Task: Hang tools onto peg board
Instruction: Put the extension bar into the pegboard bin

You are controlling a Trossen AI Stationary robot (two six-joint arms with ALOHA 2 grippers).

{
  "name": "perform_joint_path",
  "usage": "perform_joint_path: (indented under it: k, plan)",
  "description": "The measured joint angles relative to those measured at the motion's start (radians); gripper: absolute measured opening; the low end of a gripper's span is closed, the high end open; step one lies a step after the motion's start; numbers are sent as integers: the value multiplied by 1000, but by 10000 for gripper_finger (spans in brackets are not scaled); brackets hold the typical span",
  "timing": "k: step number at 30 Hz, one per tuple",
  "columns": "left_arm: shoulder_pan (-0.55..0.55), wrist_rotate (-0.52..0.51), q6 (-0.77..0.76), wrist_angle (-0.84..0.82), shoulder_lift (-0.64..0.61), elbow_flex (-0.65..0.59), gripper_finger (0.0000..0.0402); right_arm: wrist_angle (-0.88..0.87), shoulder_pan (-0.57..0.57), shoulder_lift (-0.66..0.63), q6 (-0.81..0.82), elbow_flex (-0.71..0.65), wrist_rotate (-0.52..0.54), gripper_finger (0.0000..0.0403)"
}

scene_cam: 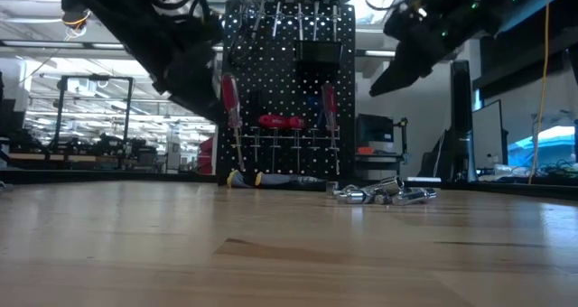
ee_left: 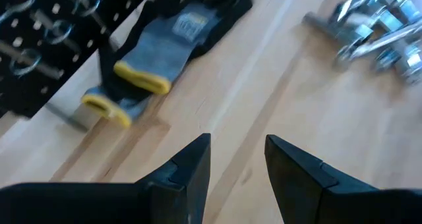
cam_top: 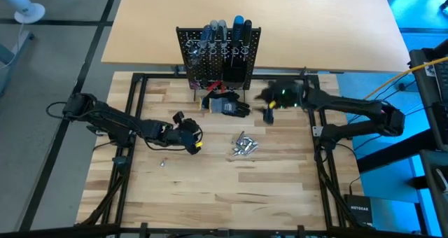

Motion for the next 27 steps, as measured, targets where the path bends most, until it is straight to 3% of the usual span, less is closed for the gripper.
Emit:
perform_joint_path:
  k: [4,10,13,17,27]
  plan:
    - [0,0,34,91,21,0,134,4,167,41,0,0,47,220]
    - [-41,-3,22,124,94,0,134,13,301,159,-9,0,133,220]
    - [-51,-68,-26,171,136,0,134,66,334,225,-19,0,132,220]
    - [-49,-81,25,227,168,0,134,119,360,332,-93,15,133,220]
    - [-58,-78,50,228,170,0,134,-150,362,557,-172,242,165,220]
